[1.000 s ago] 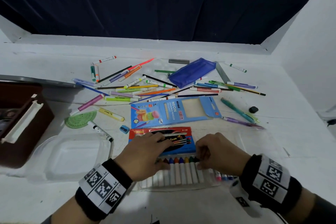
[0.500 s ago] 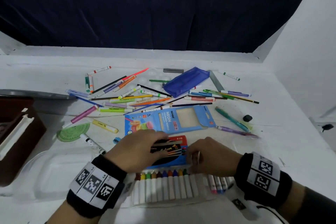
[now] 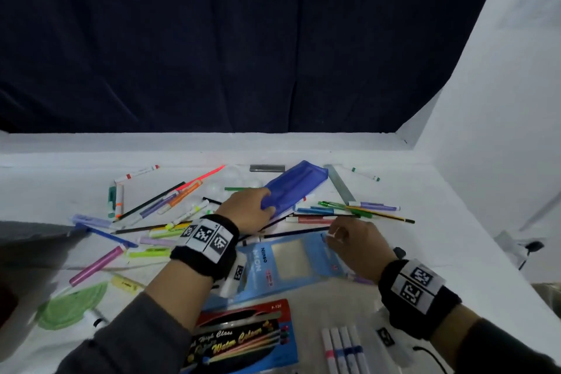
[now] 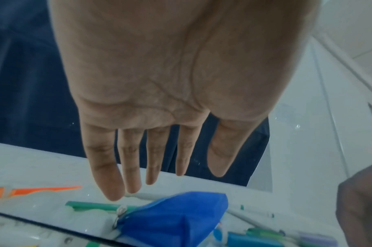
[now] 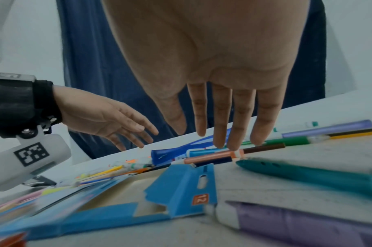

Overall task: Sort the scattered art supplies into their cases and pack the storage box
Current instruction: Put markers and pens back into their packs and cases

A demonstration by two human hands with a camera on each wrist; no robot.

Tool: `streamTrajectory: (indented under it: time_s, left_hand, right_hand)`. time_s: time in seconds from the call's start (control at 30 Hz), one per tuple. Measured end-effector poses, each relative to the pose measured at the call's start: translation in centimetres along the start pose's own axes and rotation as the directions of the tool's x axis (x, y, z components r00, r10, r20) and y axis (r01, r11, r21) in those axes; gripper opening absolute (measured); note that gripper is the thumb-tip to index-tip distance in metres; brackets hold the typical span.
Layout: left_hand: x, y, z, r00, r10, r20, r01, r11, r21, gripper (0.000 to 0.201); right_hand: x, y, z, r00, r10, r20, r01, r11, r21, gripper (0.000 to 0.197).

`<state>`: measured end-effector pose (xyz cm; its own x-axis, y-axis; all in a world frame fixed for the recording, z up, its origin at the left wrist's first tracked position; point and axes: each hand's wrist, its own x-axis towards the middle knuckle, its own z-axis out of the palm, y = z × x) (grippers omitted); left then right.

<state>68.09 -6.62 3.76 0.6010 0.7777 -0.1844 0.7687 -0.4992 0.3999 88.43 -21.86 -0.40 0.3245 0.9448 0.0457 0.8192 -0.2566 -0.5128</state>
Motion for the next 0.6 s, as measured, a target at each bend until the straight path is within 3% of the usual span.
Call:
streamTrajectory:
  time_s: [0.2, 0.33, 0.47, 0.6]
  left_hand:
    - [4.9, -1.2, 0.9, 0.994, -0.068, 0.080, 0.060, 0.994, 0.095, 0.055]
    - [6.1, -1.9, 1.0, 0.996, -0.065, 0.067, 0.058, 0.992, 0.109, 0.068]
    - [6.5, -2.1, 1.0, 0.998, -0.050, 0.049, 0.044, 0.993, 0.106, 0.066]
    - [7.0, -1.9, 0.8, 0.991, -0.098, 0.088, 0.084, 0.985, 0.152, 0.094]
  right_hand:
    - [3.1, 1.5, 0.1, 0.982, 0.167, 0.090, -0.172, 0.984, 0.054, 0.016]
    - [4.4, 2.1, -0.4, 0.975, 0.196, 0.106, -0.207, 0.972, 0.108, 0.021]
    - [5.2, 2.1, -0.9, 0.954, 0.256, 0.155, -0.281, 0.945, 0.170, 0.030]
    - [5.9, 2.1, -0.9, 0.920, 0.347, 0.183, -0.390, 0.857, 0.338, 0.031]
